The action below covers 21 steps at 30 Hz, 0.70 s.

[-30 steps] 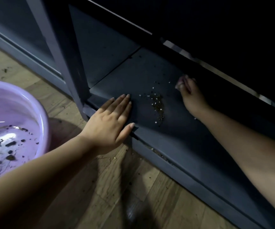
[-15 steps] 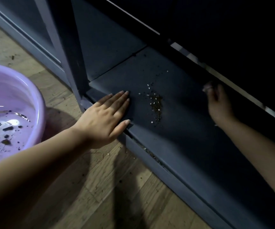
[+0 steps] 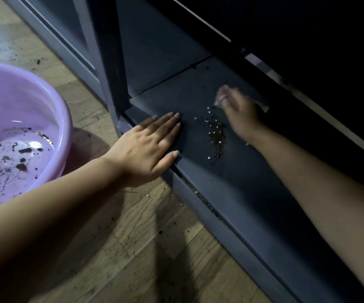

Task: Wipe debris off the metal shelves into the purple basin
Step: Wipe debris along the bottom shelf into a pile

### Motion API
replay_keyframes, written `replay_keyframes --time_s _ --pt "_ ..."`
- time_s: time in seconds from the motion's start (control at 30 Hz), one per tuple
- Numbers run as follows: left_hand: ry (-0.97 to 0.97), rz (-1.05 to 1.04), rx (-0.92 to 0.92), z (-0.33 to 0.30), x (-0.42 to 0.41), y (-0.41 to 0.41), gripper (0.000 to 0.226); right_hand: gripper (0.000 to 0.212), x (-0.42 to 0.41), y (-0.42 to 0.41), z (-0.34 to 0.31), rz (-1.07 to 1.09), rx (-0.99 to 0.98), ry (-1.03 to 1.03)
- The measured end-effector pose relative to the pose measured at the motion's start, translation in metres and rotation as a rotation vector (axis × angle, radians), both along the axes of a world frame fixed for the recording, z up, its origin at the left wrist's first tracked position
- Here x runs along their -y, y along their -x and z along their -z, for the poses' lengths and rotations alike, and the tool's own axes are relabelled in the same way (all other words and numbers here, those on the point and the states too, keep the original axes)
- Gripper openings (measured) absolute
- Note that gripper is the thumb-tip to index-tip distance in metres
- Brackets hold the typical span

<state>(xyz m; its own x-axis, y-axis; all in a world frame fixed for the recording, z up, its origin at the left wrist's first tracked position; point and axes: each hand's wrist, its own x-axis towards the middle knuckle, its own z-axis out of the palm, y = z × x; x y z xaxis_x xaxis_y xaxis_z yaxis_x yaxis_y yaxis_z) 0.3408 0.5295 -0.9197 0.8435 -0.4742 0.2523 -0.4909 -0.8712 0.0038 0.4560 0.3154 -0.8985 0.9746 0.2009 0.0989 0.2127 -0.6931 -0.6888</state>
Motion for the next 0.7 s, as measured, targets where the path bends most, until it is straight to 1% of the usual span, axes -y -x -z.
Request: replay_keyframes --time_s 0.03,0.07,0.1,0.17,0.2,0.27,0.3,0.33,0.4,0.43,0.57,0.7 --pt "0.000 0.002 0.001 0.000 0.000 0.000 0.072 0.047 -0.007 0.005 0.003 -0.073 0.009 0.040" --pt "0.000 0.005 0.000 -0.001 0.000 0.000 0.072 0.047 -0.013 0.012 0.002 -0.101 -0.001 0.066" --pt "0.001 0.006 -0.003 -0.001 0.000 0.000 0.073 0.045 -0.014 0.016 0.002 -0.108 -0.021 0.043" --pt "0.004 -0.001 -0.006 -0.003 -0.002 0.001 0.074 0.027 -0.011 0.017 -0.003 -0.072 -0.067 -0.113" --pt "0.008 -0.014 -0.005 -0.003 -0.004 0.001 0.075 0.020 -0.007 0.015 -0.006 -0.033 -0.086 -0.186" --pt "0.016 -0.054 0.000 -0.004 -0.012 -0.001 0.077 0.017 0.005 0.012 -0.013 0.145 -0.038 -0.291" --pt "0.019 -0.080 -0.004 -0.005 -0.018 -0.003 0.078 0.019 0.015 0.008 -0.014 0.249 -0.007 -0.287" --pt "0.022 -0.102 -0.015 -0.006 -0.024 -0.006 0.079 0.026 0.030 0.003 -0.013 0.342 0.007 -0.251" --pt "0.013 -0.115 -0.031 -0.005 -0.033 -0.009 0.080 0.038 0.061 -0.007 -0.007 0.499 -0.025 -0.203" --pt "0.003 -0.108 -0.024 -0.004 -0.036 -0.010 0.080 0.040 0.073 -0.012 -0.004 0.546 -0.045 -0.176" --pt "0.006 -0.083 0.013 0.001 -0.037 -0.012 0.075 0.039 0.079 -0.032 -0.002 0.567 -0.075 -0.083" --pt "0.036 -0.065 0.017 0.001 -0.038 -0.011 0.074 0.042 0.048 -0.046 -0.017 0.539 -0.158 0.008"
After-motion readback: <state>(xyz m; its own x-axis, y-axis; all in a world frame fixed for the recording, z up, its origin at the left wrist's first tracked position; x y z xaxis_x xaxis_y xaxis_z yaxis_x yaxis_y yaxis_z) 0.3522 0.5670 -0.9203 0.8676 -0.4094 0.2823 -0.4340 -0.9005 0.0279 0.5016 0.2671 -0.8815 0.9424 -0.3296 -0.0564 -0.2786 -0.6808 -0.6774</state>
